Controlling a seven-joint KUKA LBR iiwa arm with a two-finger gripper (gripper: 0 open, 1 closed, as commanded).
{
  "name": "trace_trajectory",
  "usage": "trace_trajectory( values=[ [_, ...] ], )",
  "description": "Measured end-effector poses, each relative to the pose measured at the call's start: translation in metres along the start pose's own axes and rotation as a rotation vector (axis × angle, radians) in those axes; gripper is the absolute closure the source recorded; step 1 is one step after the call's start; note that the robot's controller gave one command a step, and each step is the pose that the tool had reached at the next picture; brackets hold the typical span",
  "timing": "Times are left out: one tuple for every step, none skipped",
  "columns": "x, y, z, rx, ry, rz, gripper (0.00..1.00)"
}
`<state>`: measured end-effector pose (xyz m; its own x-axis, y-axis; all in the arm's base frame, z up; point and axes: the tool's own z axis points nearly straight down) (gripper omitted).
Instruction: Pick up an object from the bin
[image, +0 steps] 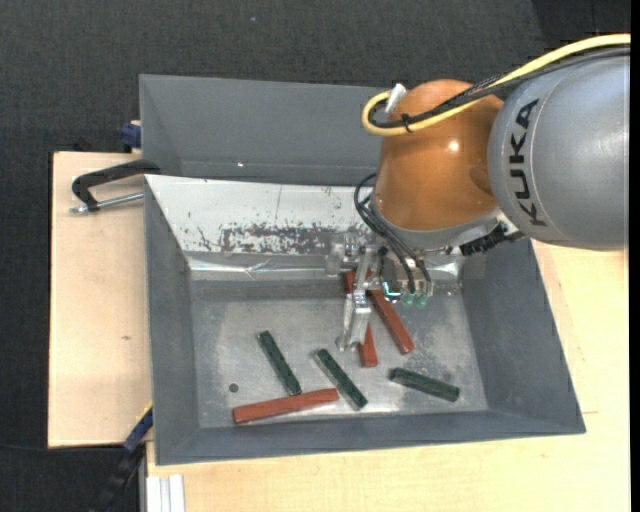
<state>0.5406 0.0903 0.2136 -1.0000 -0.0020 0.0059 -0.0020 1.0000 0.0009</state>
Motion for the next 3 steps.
trace_trajectory(
  values=[
    [-0.002, 0.0, -0.005, -0.001, -0.008, 0.001, 0.0],
    [0.013, -0.008, 0.037, -0.001, -0.016, -0.037, 0.0],
    [0.03, -0.035, 0.099, -0.001, -0.011, -0.027, 0.0]
  ],
)
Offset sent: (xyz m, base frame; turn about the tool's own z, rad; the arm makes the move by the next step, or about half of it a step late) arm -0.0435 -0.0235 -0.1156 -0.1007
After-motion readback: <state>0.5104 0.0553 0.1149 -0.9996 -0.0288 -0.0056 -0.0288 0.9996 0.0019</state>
